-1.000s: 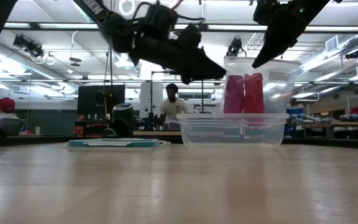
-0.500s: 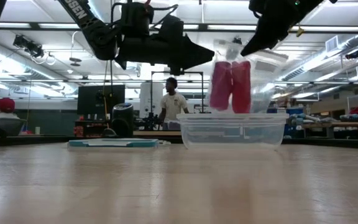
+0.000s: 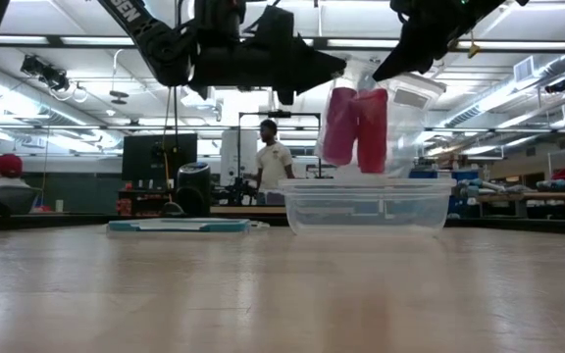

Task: Roll bandage
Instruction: Open the transparent zip bag

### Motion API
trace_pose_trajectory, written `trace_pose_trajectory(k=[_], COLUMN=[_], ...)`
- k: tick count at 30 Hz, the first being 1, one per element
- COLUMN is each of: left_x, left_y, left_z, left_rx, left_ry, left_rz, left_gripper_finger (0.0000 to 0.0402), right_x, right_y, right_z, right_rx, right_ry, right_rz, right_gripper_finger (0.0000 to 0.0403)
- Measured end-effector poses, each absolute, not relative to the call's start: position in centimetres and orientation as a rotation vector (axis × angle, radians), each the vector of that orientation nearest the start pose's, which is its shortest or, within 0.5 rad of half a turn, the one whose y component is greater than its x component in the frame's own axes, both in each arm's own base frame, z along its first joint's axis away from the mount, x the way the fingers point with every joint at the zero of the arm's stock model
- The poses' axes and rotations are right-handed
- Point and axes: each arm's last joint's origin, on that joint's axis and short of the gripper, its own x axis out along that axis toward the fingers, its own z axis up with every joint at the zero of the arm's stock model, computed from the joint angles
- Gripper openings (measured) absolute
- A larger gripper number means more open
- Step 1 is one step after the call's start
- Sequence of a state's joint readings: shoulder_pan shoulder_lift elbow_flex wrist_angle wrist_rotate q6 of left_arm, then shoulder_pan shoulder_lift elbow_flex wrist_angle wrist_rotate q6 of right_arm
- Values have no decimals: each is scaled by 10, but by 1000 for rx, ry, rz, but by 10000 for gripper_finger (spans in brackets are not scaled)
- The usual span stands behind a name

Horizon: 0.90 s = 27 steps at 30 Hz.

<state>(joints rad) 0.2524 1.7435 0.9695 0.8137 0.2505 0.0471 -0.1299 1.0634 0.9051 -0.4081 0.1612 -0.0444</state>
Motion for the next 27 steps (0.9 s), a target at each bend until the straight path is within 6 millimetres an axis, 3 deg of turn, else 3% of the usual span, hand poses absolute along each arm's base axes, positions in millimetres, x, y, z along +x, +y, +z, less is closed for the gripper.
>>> trace_pose_trajectory(k=[8,21,27], left_x=[368,379,379], left_y=[89,89,90], left_z=[237,246,242], left_rx=[51,24,15], left_ry=[-15,110,155], left_rz=[50,52,74], left_gripper_finger=[9,1,0], right_x=[222,219,218], right_y=[-34,-35,-37], right_z=[303,306,307], right_rx=[-52,-64,-85], right_ry=[573,565,555], right_rz=[-271,-316,-367], right_gripper_finger=[1,79,90])
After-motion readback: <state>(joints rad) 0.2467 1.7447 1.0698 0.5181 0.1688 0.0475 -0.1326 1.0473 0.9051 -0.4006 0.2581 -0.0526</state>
